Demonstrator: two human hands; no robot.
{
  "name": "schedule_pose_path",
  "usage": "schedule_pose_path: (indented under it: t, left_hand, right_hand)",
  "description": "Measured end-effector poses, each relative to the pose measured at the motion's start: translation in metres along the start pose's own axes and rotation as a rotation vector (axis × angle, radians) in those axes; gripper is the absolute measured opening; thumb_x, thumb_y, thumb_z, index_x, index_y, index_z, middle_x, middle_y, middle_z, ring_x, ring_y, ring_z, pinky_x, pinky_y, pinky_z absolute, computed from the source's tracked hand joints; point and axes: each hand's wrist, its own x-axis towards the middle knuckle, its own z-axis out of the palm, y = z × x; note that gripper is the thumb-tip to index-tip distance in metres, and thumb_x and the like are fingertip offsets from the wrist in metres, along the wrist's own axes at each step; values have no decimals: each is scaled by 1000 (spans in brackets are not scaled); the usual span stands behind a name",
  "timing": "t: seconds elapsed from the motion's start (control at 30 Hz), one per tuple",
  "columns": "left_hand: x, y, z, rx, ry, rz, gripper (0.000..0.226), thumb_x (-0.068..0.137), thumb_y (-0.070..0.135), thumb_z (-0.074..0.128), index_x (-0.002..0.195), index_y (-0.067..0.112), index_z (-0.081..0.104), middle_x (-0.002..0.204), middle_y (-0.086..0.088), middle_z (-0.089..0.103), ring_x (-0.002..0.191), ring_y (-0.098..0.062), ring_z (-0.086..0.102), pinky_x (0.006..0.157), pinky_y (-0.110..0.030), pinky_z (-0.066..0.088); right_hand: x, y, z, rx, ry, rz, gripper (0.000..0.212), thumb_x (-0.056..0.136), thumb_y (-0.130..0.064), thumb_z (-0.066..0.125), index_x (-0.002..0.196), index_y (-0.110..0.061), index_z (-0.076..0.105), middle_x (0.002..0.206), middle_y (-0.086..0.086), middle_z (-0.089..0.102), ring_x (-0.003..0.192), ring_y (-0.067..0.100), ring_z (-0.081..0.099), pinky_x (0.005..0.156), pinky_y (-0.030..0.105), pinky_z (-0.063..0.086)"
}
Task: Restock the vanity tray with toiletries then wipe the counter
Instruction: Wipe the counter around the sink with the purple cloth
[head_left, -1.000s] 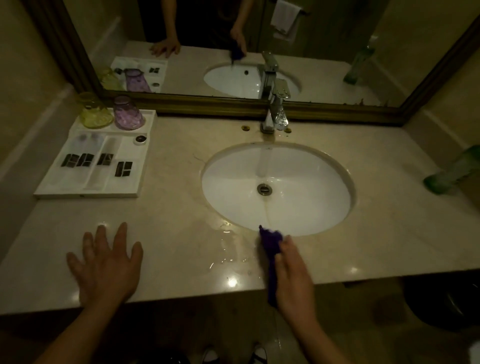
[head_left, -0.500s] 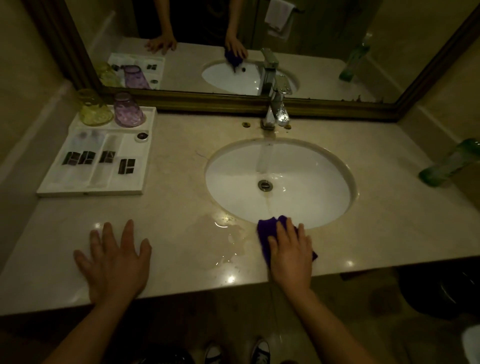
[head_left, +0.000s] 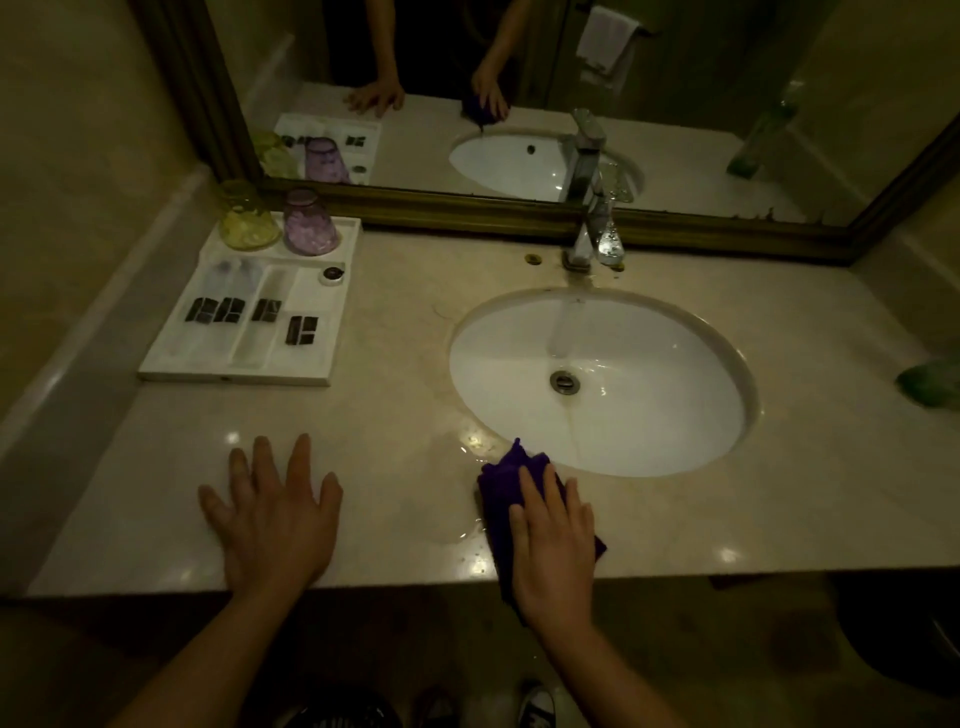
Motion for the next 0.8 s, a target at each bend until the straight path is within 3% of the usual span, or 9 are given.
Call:
schedule_pose_path:
  t: [0.1, 0.17, 0.3, 0.37, 0.53, 0.6, 0.67, 0.73, 0.8]
  left_hand:
    - [2, 0, 2, 12, -5, -2, 64, 93, 57, 20, 151, 31, 19, 158, -14, 22, 145, -35, 11, 112, -63, 5]
    - [2, 1, 2, 19, -45, -11, 64, 93, 58, 16, 152, 32, 15, 159, -13, 18, 145, -35, 7, 112, -63, 3]
    - [10, -18, -2, 17, -70, 73, 66, 91, 65, 9, 151, 40, 10, 161, -7, 15, 146, -30, 9, 111, -58, 9]
    - [12, -33, -4, 13, -51, 145, 66, 89, 69, 7, 150, 46, 13, 160, -5, 19, 144, -28, 14, 110, -54, 12]
    - [11, -34, -5, -16, -57, 175, 66, 89, 70, 4, 150, 46, 8, 161, -6, 12, 147, -26, 0, 116, -55, -4]
    - [11, -34, -7, -20, -68, 178, 65, 89, 69, 4, 150, 46, 6, 162, -5, 8, 148, -25, -4, 116, -55, -6]
    - [10, -35, -8, -20, -60, 176, 66, 89, 69, 3, 150, 46, 6, 162, -5, 8, 148, -24, -4, 116, -54, -7]
    - [10, -34, -8, 1, -48, 172, 68, 87, 69, 1, 151, 45, 6, 162, -5, 9, 148, -24, -3, 116, -54, -6]
    - [8, -33, -9, 11, -40, 169, 69, 86, 69, 1, 151, 45, 7, 161, -4, 9, 147, -24, -2, 116, -53, -5]
  right_hand:
    - [23, -18, 5, -200, -63, -206, 55, 103, -52, 17, 156, -36, 20, 166, 6, 12, 152, 37, 7, 122, 53, 11]
    - [41, -23, 4, -219, -102, -213, 53, 104, -49, 17, 155, -35, 20, 166, 2, 9, 153, 33, 3, 123, 50, 8]
    - [20, -6, 3, -148, -35, -323, 45, 102, -34, 34, 142, -21, 52, 156, 1, 40, 149, 31, 26, 121, 46, 23]
    - [3, 4, 3, -150, -40, -398, 47, 99, -36, 35, 137, -21, 57, 149, 1, 50, 145, 29, 33, 116, 49, 32]
    - [51, -39, 12, -96, -102, -365, 41, 104, -30, 41, 143, -21, 51, 157, 2, 37, 150, 30, 19, 123, 44, 17]
    - [70, -58, 10, 98, -116, -290, 34, 105, -27, 42, 134, -21, 59, 149, 0, 50, 144, 26, 31, 119, 41, 27]
    - [81, -64, -1, 357, -68, -167, 26, 104, -24, 45, 117, -20, 67, 117, -1, 68, 115, 23, 56, 96, 36, 45]
    - [86, -61, -21, 639, -22, 34, 22, 104, -27, 45, 99, -22, 66, 89, -2, 67, 85, 22, 61, 73, 33, 45]
    - [88, -52, -41, 881, 0, 186, 25, 103, -27, 46, 86, -22, 64, 78, 3, 62, 75, 29, 58, 67, 42, 46]
